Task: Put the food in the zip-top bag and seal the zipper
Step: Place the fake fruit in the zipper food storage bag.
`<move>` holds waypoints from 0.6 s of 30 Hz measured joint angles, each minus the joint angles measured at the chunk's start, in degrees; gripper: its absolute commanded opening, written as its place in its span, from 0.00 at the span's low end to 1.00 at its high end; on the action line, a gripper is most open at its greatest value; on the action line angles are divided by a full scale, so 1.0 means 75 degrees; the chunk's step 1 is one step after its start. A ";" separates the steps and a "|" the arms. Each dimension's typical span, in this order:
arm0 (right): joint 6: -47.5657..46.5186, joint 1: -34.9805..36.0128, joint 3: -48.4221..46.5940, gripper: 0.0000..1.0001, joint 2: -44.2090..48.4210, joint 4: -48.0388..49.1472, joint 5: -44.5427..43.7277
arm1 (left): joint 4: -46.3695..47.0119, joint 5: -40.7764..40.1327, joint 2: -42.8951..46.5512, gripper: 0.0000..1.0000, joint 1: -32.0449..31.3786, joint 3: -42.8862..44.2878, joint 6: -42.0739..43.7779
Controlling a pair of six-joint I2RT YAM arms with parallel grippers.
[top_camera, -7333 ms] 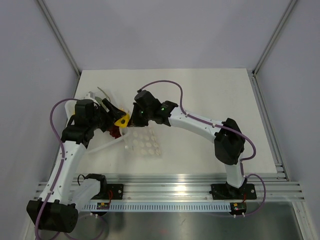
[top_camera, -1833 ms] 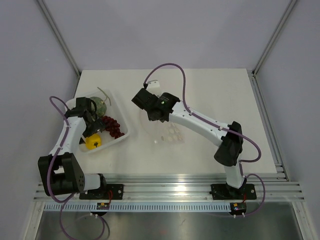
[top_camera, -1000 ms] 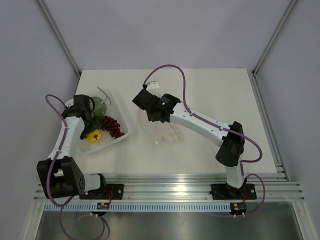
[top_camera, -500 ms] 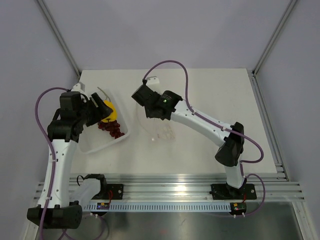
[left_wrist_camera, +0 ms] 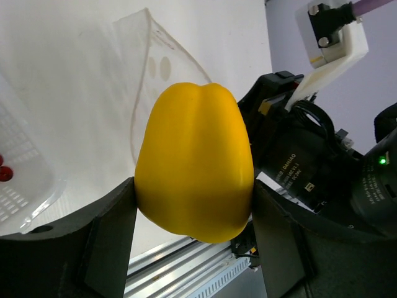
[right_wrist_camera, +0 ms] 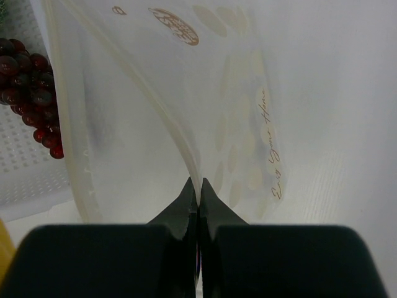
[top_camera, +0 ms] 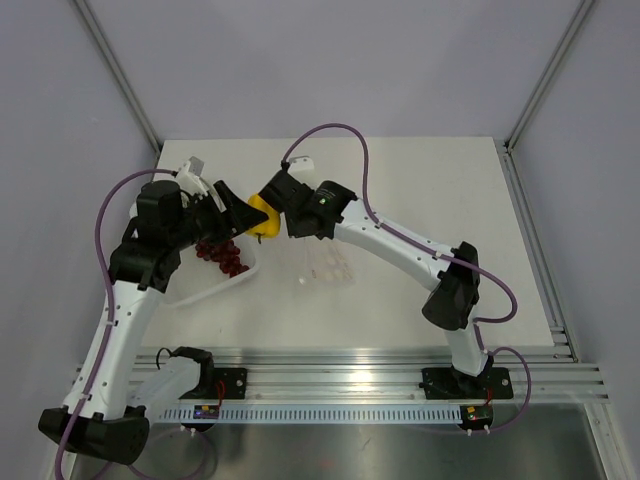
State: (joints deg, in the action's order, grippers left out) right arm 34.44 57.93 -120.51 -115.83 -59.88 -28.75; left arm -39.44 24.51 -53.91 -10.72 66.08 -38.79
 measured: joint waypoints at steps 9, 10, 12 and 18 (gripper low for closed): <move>0.0052 -0.0026 -0.0003 0.00 -0.0006 -0.0169 0.0128 | 0.0833 -0.0026 -0.0085 0.39 -0.0525 -0.0950 -0.0539; 0.0058 -0.0026 0.0000 0.00 0.0000 -0.0163 0.0181 | 0.0854 -0.0047 -0.0143 0.39 -0.0562 -0.1000 -0.0560; 0.0082 -0.0023 0.0032 0.00 0.0020 -0.0105 0.0277 | 0.0871 -0.0073 -0.0262 0.39 -0.0618 -0.1032 -0.0583; 0.0163 -0.0023 0.0201 0.00 0.0210 0.0143 0.0667 | 0.0997 -0.0192 -0.0347 0.39 -0.0685 -0.1142 -0.0618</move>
State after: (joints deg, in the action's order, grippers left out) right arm 35.66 57.76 -119.00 -114.26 -58.81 -23.75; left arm -31.97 23.07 -56.51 -15.86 57.52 -43.42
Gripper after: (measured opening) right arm 0.011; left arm 0.689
